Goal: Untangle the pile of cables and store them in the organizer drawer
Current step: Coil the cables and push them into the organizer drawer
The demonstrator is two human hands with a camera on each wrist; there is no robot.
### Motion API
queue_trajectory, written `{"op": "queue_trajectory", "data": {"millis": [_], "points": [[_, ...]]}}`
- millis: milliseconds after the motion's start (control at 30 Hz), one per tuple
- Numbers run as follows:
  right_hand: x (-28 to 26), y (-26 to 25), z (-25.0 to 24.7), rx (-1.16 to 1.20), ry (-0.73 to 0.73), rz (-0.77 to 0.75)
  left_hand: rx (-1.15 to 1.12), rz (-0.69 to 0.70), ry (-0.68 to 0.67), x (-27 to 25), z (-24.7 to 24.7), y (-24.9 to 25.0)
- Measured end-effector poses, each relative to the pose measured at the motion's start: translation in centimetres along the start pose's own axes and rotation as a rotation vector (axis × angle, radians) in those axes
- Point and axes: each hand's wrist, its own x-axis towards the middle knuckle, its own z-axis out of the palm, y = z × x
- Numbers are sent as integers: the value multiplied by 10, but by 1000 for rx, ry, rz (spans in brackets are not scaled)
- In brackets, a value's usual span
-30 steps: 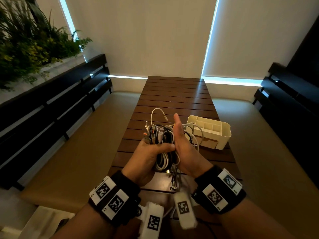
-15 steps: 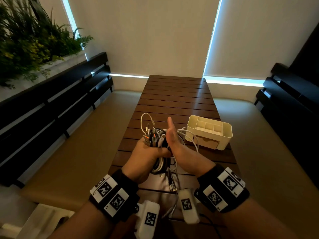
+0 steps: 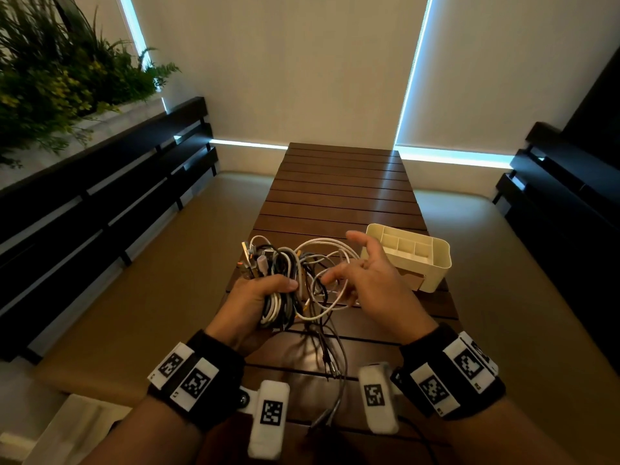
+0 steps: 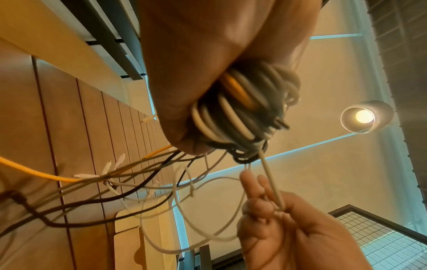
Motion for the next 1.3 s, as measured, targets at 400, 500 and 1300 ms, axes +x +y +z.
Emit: {"op": "queue_trajectory", "data": {"millis": [400, 500, 1300], "points": [[0, 0, 11, 221, -31, -50, -113, -65, -71, 1, 5, -5], [2, 6, 13, 150, -19, -103, -139, -108, -108, 1, 5, -7], [12, 21, 25, -500, -116, -564, -57, -24, -104, 16, 6, 9]]}}
